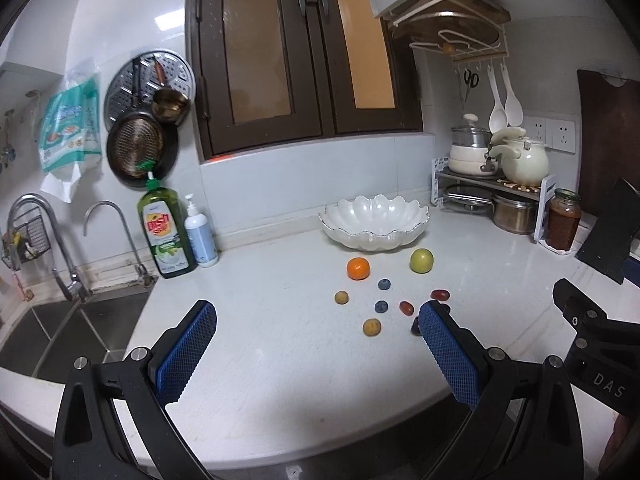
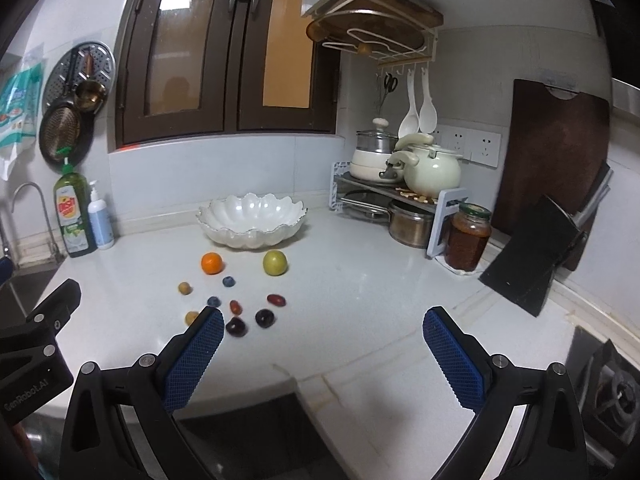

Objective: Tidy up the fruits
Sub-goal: 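Move both tools down toward the scattered fruits on the counter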

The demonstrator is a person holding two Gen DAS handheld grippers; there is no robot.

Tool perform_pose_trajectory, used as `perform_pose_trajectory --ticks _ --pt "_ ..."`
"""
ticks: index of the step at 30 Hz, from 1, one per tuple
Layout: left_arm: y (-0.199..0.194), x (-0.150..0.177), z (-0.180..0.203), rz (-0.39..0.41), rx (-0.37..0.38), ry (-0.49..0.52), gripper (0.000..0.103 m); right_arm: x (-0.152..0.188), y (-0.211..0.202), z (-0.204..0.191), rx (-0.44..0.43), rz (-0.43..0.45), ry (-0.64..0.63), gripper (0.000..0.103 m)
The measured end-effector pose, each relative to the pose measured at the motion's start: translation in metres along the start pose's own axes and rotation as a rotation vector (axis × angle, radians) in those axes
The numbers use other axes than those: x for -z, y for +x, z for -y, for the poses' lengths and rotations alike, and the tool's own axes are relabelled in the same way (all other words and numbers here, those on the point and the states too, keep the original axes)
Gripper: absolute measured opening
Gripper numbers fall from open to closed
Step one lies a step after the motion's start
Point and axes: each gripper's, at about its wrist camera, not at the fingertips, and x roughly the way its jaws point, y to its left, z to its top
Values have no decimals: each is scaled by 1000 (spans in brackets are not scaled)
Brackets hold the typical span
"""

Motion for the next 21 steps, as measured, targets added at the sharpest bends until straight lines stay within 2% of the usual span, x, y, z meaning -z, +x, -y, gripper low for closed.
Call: perform_pose_trajectory --ticks 11,21 --pt "90 -24 5 -63 58 74 103 -27 83 -22 13 -75 20 101" --pt "148 -24 12 -141 137 146 100 -26 145 -43 23 -192 38 96"
